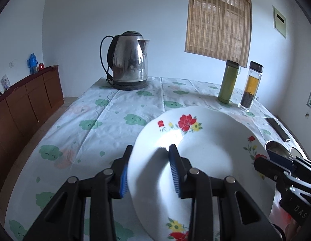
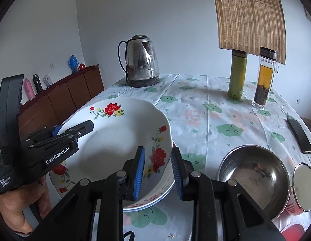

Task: Organize plates and bowls
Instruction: 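Carry the red-flower plate with both grippers over the pink-floral plate stack, then lower the red-flower plate onto the pink-floral plate with both grippers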

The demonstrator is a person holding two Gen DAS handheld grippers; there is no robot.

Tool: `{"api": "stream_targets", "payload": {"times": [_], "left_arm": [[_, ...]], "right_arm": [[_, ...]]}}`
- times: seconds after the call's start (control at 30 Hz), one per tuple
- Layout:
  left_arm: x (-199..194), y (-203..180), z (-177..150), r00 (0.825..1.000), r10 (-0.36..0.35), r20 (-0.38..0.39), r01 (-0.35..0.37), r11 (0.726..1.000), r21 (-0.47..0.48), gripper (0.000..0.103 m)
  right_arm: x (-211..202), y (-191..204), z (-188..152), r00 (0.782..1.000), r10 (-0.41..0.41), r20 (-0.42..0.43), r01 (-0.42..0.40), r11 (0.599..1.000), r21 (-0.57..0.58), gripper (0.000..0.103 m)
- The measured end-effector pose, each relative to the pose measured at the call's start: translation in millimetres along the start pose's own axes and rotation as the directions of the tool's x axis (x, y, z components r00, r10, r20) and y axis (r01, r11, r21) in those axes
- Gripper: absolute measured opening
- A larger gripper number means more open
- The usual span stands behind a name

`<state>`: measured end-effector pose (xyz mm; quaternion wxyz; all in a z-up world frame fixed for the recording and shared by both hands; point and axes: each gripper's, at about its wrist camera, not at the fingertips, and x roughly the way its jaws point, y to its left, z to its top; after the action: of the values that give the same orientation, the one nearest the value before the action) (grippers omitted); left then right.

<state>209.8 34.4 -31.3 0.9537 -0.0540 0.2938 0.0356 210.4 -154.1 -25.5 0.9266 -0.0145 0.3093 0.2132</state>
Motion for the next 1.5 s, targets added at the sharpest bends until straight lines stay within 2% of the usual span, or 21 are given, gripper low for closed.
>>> {"api": "stream_targets", "payload": {"times": [0.5,1.5], "left_arm": [[12.3,-1.2,-3.3,1.0,-0.006,-0.021,0.007,1.0,0.011,0.033],[25.5,-4.5,-11.7,0.998,-0.008,-0.061,0.009,1.0,0.025,0.033]], "right_arm": [[14.4,1.6,-6.9,0.998,-0.05,-0.038,0.05,0.999,-0.009,0.029],[22.0,0.6,-10.3,0.996,-0.076,-0.048,0.076,0.997,-0.002,0.029]]}}
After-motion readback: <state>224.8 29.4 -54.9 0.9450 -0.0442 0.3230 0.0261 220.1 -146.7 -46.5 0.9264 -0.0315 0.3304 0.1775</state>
